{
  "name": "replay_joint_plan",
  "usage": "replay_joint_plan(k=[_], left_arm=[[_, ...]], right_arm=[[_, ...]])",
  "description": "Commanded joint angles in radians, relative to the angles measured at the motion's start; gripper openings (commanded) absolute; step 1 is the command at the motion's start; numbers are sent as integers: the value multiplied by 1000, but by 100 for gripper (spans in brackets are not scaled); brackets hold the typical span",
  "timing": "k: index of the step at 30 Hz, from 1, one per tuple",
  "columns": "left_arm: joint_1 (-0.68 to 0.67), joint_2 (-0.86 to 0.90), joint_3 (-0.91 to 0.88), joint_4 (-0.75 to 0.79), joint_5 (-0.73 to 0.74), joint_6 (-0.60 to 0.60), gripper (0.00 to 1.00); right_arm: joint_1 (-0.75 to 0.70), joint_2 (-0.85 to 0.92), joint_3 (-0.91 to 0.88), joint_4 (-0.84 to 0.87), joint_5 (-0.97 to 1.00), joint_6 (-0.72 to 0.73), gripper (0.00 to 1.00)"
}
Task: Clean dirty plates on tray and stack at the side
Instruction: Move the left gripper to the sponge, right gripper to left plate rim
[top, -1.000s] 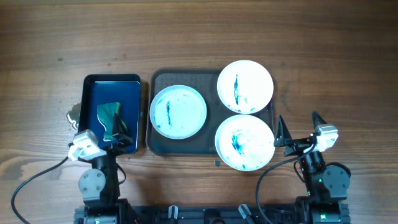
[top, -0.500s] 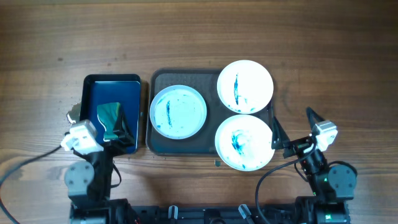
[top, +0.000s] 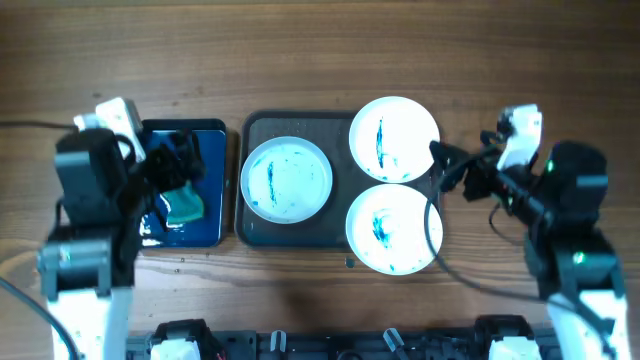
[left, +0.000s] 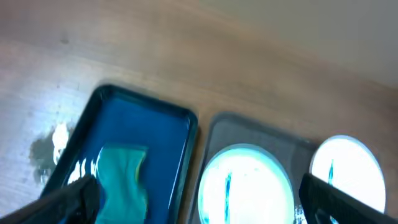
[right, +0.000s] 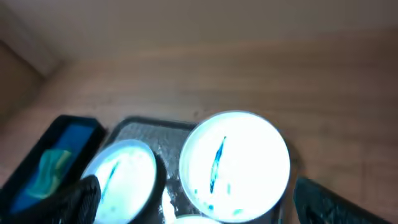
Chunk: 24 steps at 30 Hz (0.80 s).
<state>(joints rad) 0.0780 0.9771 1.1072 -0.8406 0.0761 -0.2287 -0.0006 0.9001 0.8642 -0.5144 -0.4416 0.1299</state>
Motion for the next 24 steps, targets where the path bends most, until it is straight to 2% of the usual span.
replay_joint_plan(k=[1,3,5,7,9,11,19,24], left_arm=[[5,186,245,-153,31,13,100],[5,255,301,-184,46,13,100],[5,298,301,-181,39,13,100],[5,320,301,-182,40,13,100],[5,333,301,-182,39,13,100],[5,334,301,-182,40,12,100],[5,334,301,-188,32,13,100],[5,369,300,-195,-14,12,100]], right_arm=[[-2,150,214,-163,-35,0,100],[-3,228,302,-244,-72,0,100],[-2,292,317,-196,-126,46,100],[-2,330,315,-193,-163,157,100],[12,375,315,-184,-209,138,99],[68,426,316,-182,-207,140,93],[366,692,336,-173,-1,291,71],[473,823,418,-175,103,359,66]])
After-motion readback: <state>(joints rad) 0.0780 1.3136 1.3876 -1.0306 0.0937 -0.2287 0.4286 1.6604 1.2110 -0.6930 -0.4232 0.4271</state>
